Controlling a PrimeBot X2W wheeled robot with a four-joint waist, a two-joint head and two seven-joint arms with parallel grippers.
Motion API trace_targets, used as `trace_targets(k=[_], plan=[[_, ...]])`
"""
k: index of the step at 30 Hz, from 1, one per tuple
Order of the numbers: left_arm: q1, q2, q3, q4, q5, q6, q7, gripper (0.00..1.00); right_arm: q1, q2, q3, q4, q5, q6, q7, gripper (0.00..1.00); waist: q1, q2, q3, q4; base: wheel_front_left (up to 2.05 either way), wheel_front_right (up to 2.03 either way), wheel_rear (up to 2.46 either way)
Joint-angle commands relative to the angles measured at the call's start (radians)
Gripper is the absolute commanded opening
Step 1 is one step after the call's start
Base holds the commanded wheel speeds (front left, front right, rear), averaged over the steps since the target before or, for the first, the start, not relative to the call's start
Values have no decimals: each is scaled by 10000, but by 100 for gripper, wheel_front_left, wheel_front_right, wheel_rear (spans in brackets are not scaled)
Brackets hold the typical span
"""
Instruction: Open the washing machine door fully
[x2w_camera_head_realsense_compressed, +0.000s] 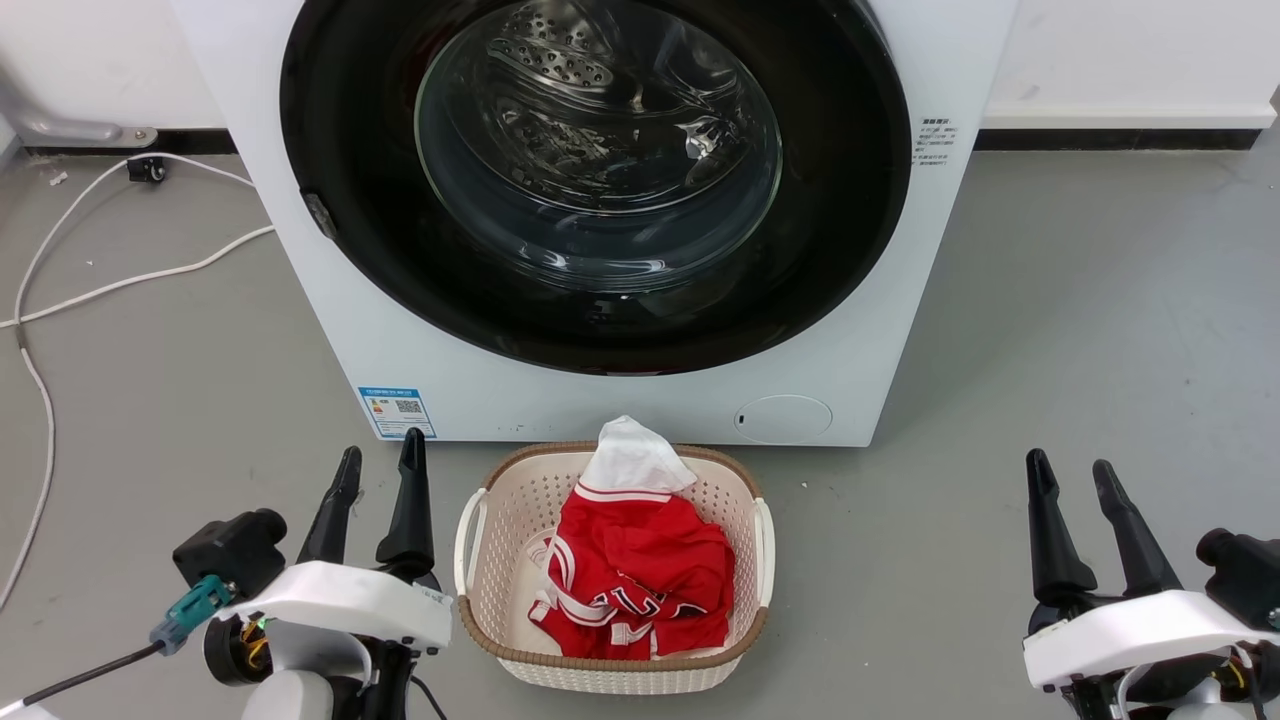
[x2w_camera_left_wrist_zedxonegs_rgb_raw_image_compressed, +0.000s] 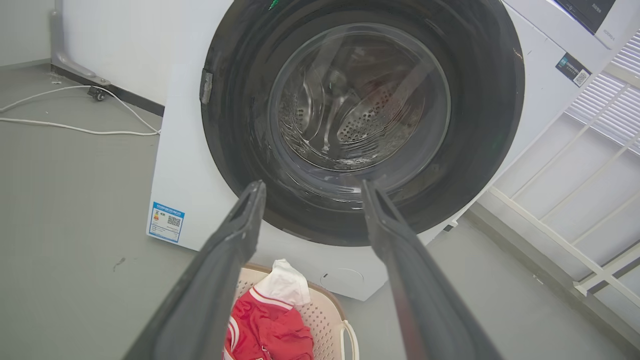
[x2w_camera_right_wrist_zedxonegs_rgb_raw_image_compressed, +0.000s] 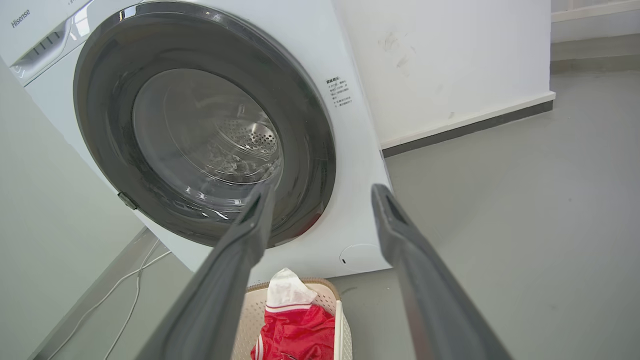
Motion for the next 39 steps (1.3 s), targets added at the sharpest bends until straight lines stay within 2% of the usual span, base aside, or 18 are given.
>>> trace_targets(k=[1, 15, 39], plan=[[-264, 84, -65, -25, 337, 20, -113, 100, 4, 4, 37, -148, -390, 0, -93, 100, 0, -1, 0, 7, 0, 0, 0], [-410, 198, -449, 294, 1869, 104, -462, 100, -18, 14, 8, -20, -2018, -1, -220, 100, 0, -1, 43, 73, 0, 0, 0], [-601, 300, -794, 772, 3755, 326, -951, 100, 336, 30, -86, -451, -3765, -1, -326, 100, 0, -1, 72, 145, 0, 0, 0]])
